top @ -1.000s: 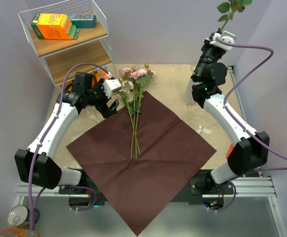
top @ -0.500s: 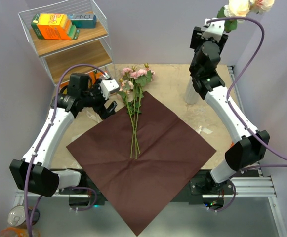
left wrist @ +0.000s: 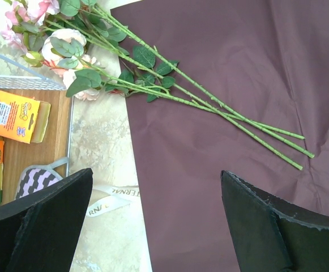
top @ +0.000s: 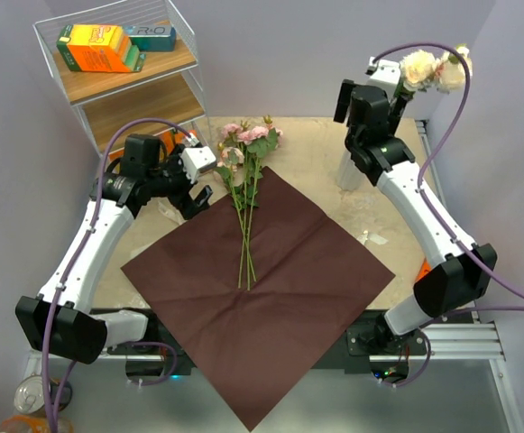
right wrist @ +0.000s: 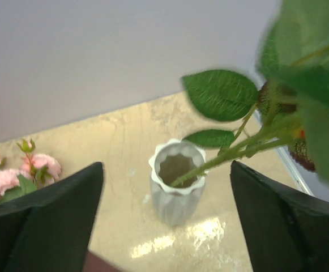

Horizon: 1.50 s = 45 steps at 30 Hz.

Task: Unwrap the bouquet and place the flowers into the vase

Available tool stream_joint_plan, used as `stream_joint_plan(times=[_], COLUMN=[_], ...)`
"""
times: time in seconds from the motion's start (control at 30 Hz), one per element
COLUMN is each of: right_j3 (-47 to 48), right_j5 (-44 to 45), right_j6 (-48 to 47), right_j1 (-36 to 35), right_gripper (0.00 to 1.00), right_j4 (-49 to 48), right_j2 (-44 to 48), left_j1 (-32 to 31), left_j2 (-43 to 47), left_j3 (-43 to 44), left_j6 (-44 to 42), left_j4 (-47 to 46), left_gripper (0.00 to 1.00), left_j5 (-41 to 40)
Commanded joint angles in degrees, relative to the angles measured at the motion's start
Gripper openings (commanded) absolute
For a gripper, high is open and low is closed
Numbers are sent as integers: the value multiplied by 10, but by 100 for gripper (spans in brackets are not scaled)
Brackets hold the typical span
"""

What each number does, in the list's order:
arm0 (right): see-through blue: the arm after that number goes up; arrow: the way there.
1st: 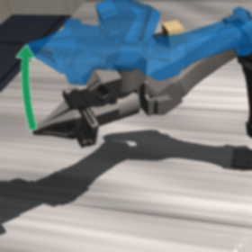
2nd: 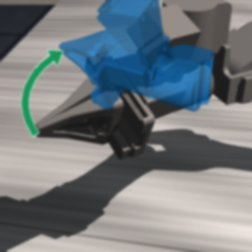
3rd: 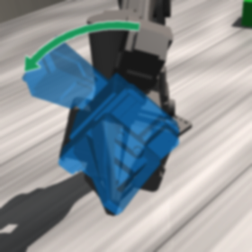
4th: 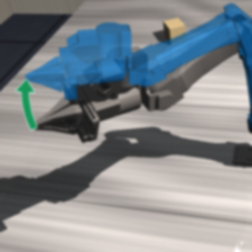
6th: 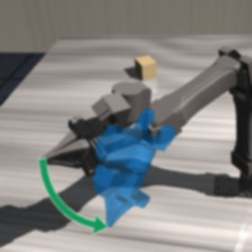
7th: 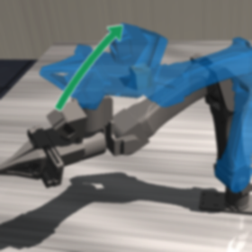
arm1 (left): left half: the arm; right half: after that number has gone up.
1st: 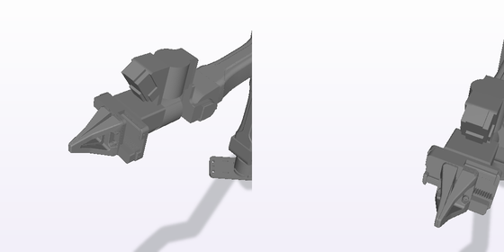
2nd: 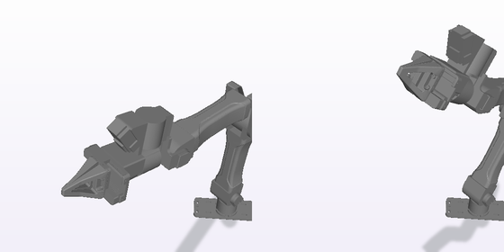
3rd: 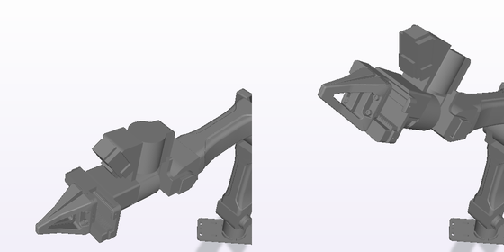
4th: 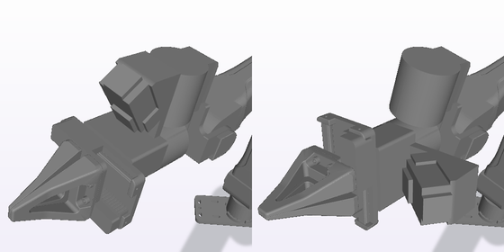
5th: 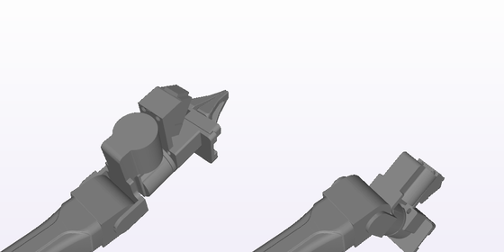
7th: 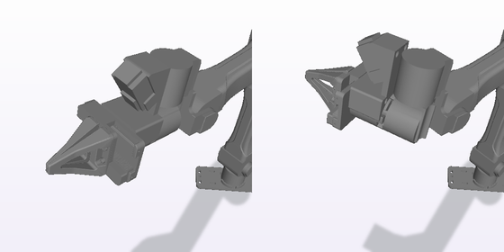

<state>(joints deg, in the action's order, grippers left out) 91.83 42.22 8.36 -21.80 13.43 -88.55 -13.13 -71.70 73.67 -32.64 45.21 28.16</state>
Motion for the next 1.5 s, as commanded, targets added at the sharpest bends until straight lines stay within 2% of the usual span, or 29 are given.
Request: stream_joint_plan(times=[0.0,0.13,0.27,0.47,0.7,0.83,1.0,1.07,1.13,1.2,1.27,1.3,1.37,1.47], right_j3=[-10,-42,-85,-123,-24,15,-52,-108,-167,-196,-163,-111,-69,-68], right_j5=[-17,17,4,15,46,9,-102,-190,-259,-277,-218,-193,-159,-164], right_j6=[34,19,18,-59,-78,-35,78,145,174,178,164,161,164,190], right_j1=[-4,-11,-23,-104,-213,-266,-275,-272,-272,-277,-283,-290,-290,-284], right_gripper=[99,99,99,99,99,99,99,99,99,99,99,99,99,99], right_j4=[77,85,86,41,86,109,28,-16,-109,-166,-121,-47,11,15], right_j2=[43,89,135,163,104,47,25,20,14,-13,-82,-107,-154,-182], left_j1=[5,5,5,5,6,36,100,146,172,179,178,178,178,178], left_j2=[13,8,3,-6,-8,-11,-32,-32,-31,-24,-15,-13,-8,-11], left_j3=[15,28,38,52,43,38,49,45,39,31,24,19,11,-4], left_j6=[-10,-10,-6,4,34,46,64,76,78,78,75,74,72,72], left_j4=[-1,6,7,10,-9,-7,-3,-16,-23,-29,-34,-36,-44,-50], left_gripper=[99,99,99,99,99,99,99,99,99,99,99,99,99,99], left_j5=[11,12,15,22,2,49,108,145,163,172,177,177,175,166])
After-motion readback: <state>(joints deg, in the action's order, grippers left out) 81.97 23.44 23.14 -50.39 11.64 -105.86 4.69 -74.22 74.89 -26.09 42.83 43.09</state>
